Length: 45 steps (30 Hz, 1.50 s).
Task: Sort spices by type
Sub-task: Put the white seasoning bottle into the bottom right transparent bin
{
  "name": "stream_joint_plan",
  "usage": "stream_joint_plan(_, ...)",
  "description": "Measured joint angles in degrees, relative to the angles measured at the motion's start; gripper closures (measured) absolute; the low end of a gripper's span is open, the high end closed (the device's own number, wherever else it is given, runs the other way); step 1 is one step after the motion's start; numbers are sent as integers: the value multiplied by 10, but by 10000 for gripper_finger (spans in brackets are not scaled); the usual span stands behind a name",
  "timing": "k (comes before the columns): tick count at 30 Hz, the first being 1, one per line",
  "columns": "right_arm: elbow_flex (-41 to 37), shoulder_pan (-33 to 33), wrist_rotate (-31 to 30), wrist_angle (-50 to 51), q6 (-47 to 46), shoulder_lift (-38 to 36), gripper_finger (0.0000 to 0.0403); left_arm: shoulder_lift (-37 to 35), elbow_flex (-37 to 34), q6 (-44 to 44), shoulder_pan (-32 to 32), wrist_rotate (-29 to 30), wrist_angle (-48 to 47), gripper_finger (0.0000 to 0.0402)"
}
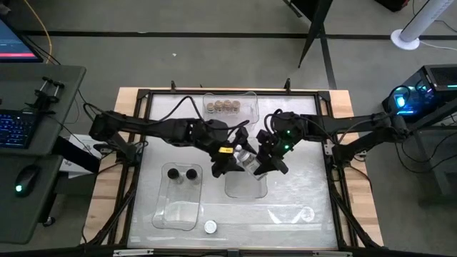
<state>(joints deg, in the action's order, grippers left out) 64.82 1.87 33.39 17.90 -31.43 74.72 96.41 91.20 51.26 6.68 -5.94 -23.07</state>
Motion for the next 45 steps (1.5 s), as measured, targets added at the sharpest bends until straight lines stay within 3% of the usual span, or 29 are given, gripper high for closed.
stream_joint_plan(10, 0, 0, -2, -4, 9, 0, 214, 6, 0, -2, 5, -19, 28, 77)
stream_joint_plan(15, 0, 0, -4, -6, 10, 0, 214, 15, 0, -3, 5, -25, 43, 134)
stream_joint_plan(21, -1, 1, -8, -27, -25, 1, 214, 19, 0, -37, 2, -33, 35, 238)
stream_joint_plan(23, 6, 1, -16, -20, -33, 1, 213, 18, 1, -44, 0, -33, 30, 242)
stream_joint_plan(29, 43, -20, -59, 38, -54, 1, 68, -3, 2, -95, -12, 43, -72, 242)
stream_joint_plan(32, 68, -34, -31, 85, -45, -7, 26, -17, -4, -122, -29, 85, -188, 242)
stream_joint_plan(35, 90, -42, -46, 146, -17, -10, 14, -29, -2, -155, -53, 102, -265, 242)
stream_joint_plan(38, 105, -43, -111, 211, 6, -16, 13, -37, -1, -200, -71, 77, -333, 242)
stream_joint_plan(41, 105, -35, -147, 264, 2, -39, 13, -28, -2, -296, -75, 69, -327, 242)
stream_joint_plan(45, 93, -2, -243, 365, -42, -71, 13, -7, 25, -395, -72, 55, -292, 242)
